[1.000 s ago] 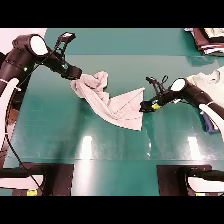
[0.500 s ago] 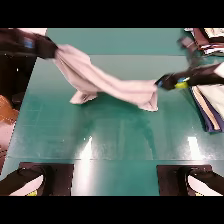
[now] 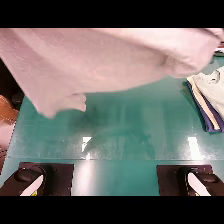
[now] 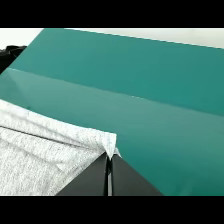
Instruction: Fold the shirts.
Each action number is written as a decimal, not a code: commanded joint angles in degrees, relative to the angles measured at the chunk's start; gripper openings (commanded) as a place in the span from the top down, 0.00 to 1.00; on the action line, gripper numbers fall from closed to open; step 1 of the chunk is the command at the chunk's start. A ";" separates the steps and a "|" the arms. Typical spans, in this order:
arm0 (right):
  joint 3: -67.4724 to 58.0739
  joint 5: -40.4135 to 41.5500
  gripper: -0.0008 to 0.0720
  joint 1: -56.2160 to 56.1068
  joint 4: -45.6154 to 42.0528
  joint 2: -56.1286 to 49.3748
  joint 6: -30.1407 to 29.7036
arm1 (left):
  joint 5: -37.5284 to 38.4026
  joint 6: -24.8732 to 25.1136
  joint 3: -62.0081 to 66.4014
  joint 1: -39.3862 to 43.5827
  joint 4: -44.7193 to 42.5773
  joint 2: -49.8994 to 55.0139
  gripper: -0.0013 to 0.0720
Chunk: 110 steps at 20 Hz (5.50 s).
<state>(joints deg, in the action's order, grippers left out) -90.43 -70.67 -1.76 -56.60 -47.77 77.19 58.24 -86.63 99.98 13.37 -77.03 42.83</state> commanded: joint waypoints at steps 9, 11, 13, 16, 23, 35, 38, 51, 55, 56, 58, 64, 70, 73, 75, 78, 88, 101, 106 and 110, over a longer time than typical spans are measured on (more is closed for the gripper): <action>17.86 -8.92 0.97 -7.54 -0.44 -19.98 6.32 | 17.38 2.69 1.14 -0.07 1.42 38.80 0.95; 22.49 -2.99 0.97 -7.28 -0.35 -25.14 5.79 | 15.17 3.15 1.14 -0.07 1.40 48.02 0.95; 24.52 2.62 0.97 -6.43 0.09 -29.92 4.74 | 10.58 3.17 1.14 -0.07 1.38 54.84 0.95; 22.16 5.44 0.97 -5.57 0.07 -36.70 4.55 | 0.33 4.15 1.16 -0.07 1.40 59.89 0.95; 10.10 5.14 0.97 -5.57 0.07 -46.97 4.57 | -3.10 4.11 1.53 -0.24 0.24 60.89 0.26; 2.73 -15.91 0.46 1.99 -0.20 -35.82 -1.75 | 24.13 6.12 -12.72 -23.47 0.98 40.85 0.26; 5.79 -14.78 0.46 1.53 -0.11 -30.21 -1.81 | 19.37 6.64 -32.79 -28.17 1.09 30.32 0.26; 27.47 -10.03 0.46 1.66 0.02 -16.02 -1.81 | -0.04 14.93 -65.13 -30.95 21.73 21.92 0.26; 30.49 -10.58 0.46 5.33 -0.07 -15.63 -1.81 | -0.52 15.15 -65.18 -30.97 23.87 21.92 0.50; 31.69 -10.49 0.46 6.95 -0.17 -15.63 -1.84 | -0.57 15.15 -65.18 -30.97 23.89 21.92 0.70; 35.15 -9.73 0.46 10.93 -0.66 -15.65 -1.90 | -0.57 15.30 -65.16 -30.95 23.96 21.92 0.95; 44.19 -4.17 0.45 17.94 0.68 -22.95 -5.73 | 2.40 16.20 -61.88 -30.97 23.87 21.86 0.95; 44.22 0.35 0.45 16.48 12.07 -32.68 -10.27 | 2.89 16.17 -60.76 -30.97 23.91 21.75 0.95; 44.24 1.90 0.45 13.16 11.89 -33.99 -10.86 | 2.89 16.17 -60.76 -30.97 23.91 21.77 0.95; 44.22 3.91 0.46 11.47 11.87 -33.94 -10.86 | 2.89 16.17 -60.76 -30.97 23.89 21.77 0.95; 44.22 6.36 0.62 10.60 11.89 -33.94 -10.86 | 2.91 16.15 -60.76 -30.97 23.89 21.75 0.95; 29.86 -2.12 0.97 10.56 12.04 -18.05 -11.82 | 15.98 12.85 -41.18 -30.97 22.21 7.43 0.95; -11.69 1.77 0.97 10.56 -7.56 4.70 -0.81 | 15.89 3.85 29.16 -30.97 23.54 4.87 0.95; -22.71 -13.20 0.97 10.56 -18.01 0.68 3.45 | 16.37 3.56 30.51 -30.97 31.63 4.90 0.96; -25.31 -24.98 0.97 10.56 -17.97 -11.74 3.91 | 19.28 3.65 11.37 -30.97 31.85 5.53 0.96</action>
<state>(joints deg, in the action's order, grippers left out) -113.45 -86.00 8.82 -72.29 -52.75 79.75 75.46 -82.91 120.95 -17.54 -46.63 47.90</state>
